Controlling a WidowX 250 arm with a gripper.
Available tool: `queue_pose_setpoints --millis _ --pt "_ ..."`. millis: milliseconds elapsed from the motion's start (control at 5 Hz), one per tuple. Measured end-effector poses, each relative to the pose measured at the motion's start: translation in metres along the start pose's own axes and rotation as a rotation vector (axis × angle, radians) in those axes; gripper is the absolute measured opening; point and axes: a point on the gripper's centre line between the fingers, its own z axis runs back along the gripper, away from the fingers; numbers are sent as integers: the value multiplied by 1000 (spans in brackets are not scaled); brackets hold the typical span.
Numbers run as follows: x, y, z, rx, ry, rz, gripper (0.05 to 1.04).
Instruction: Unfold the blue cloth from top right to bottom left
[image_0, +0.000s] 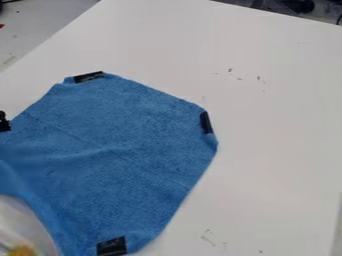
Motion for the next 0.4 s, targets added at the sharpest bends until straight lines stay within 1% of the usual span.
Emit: queue_pose_setpoints --millis 200,400 --pt "1 7 10 50 -5 -39 835" --pt "21 10 38 136 -41 -109 1008"
